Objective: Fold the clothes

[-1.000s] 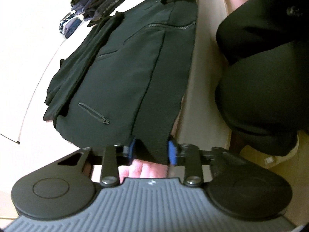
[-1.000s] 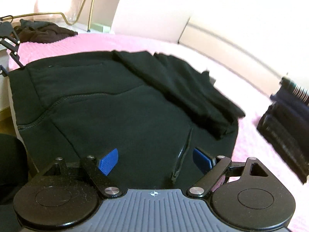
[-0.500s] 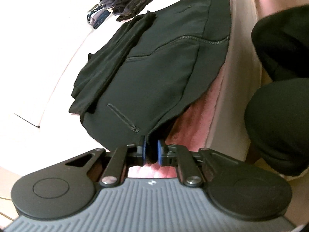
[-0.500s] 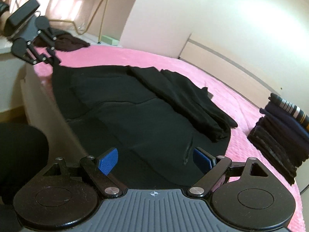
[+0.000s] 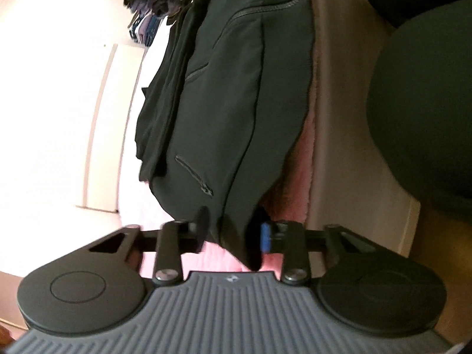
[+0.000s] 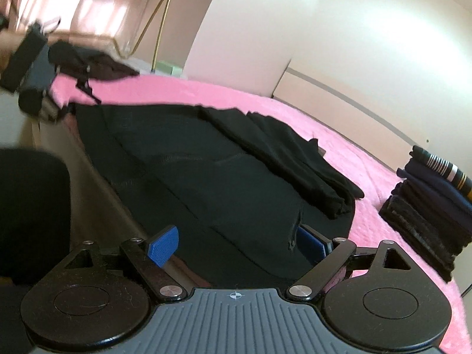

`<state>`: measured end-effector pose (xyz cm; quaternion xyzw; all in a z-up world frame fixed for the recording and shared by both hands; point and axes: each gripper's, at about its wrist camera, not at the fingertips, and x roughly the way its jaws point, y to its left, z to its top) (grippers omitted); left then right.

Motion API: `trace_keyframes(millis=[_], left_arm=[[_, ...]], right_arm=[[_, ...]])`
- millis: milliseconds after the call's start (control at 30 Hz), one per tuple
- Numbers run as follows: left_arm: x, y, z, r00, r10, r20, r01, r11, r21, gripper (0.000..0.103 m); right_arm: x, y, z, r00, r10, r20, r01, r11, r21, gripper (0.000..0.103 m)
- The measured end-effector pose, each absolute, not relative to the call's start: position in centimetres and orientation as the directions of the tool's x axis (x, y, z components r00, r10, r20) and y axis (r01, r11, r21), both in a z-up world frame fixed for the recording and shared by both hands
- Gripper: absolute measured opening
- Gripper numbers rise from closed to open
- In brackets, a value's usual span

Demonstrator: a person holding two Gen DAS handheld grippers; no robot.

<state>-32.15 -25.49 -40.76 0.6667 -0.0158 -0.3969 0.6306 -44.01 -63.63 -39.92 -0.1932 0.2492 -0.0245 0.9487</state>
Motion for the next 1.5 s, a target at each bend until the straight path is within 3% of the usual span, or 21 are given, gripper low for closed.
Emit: trace_keyframes(millis=[33,133,267,400,633,667,767,833,867,933,967,1000,1067,1300,1500], left_arm=[[-32.1,-25.6,-40.7,0.685,-0.521,-0.508,0.480,-0.202,0.854,0.010],[-31.0,-26.1,-38.9,0.668,-0.521,-0.531,0.569,-0.103,0.816,0.008],[-27.7,-27.0,-32.7,0.588,-0.549,-0.593,0.765,0.140,0.629,0.008],[-24.3,-27.8,-27.6,0.529,-0.597,-0.604,0.842,0.279,0.462,0.008],[-23.2,-28.5,-26.1,0.516,-0.593,-0.618,0.852,0.278,0.445,0.008],[-23.2,-28.4,-26.6,0.515,-0.585,-0.626,0.852,0.271,0.447,0.008],[-23.9,-28.3,-28.3,0.514,-0.560,-0.650,0.852,0.243,0.464,0.008],[-24.6,-28.4,-29.6,0.526,-0.541,-0.656,0.842,0.222,0.492,0.008],[-24.9,-28.5,-30.2,0.532,-0.533,-0.657,0.836,0.212,0.506,0.008],[-25.4,-28.8,-31.2,0.550,-0.521,-0.653,0.822,0.197,0.535,0.008],[-25.7,-28.9,-31.5,0.562,-0.513,-0.649,0.811,0.186,0.555,0.008],[-25.9,-29.0,-31.8,0.573,-0.507,-0.643,0.799,0.172,0.576,0.008],[-26.2,-29.2,-31.8,0.589,-0.499,-0.635,0.781,0.149,0.607,0.008],[-28.5,-26.6,-27.2,0.615,-0.543,-0.572,0.745,0.161,0.648,0.006],[-35.3,-20.5,-23.5,0.593,-0.575,-0.564,0.768,0.192,0.611,0.004]], right_arm=[[-44.0,-63.5,-40.3,0.870,-0.149,-0.470,-0.056,0.917,-0.394,0.090],[-43.7,-62.9,-41.2,0.859,-0.151,-0.489,-0.087,0.898,-0.431,0.090],[-42.8,-60.2,-42.0,0.863,-0.117,-0.492,-0.179,0.839,-0.514,0.090],[-41.1,-58.5,-42.6,0.871,-0.121,-0.476,-0.204,0.792,-0.575,0.090],[-40.8,-62.0,-44.3,0.842,-0.282,-0.460,-0.133,0.719,-0.683,0.087],[-41.2,-62.7,-44.5,0.834,-0.304,-0.460,-0.130,0.703,-0.699,0.074],[-42.5,-64.5,-45.0,0.821,-0.344,-0.455,-0.143,0.648,-0.748,0.070],[-43.0,-65.2,-45.5,0.813,-0.366,-0.452,-0.165,0.600,-0.783,0.061],[-43.1,-65.5,-45.8,0.811,-0.367,-0.456,-0.179,0.586,-0.790,0.051],[-43.2,-65.9,-46.0,0.813,-0.356,-0.462,-0.203,0.570,-0.796,0.048],[-43.3,-66.0,-46.0,0.813,-0.350,-0.465,-0.214,0.563,-0.798,0.034],[-43.4,-66.1,-46.0,0.813,-0.345,-0.468,-0.225,0.555,-0.800,0.012],[-43.5,-66.2,-45.3,0.817,-0.334,-0.470,-0.232,0.556,-0.798,0.003],[-45.6,-66.2,-38.3,0.851,-0.340,-0.400,-0.152,0.571,-0.807,0.002],[-52.4,-63.0,-32.9,0.876,-0.341,-0.341,-0.083,0.591,-0.803,0.002]])
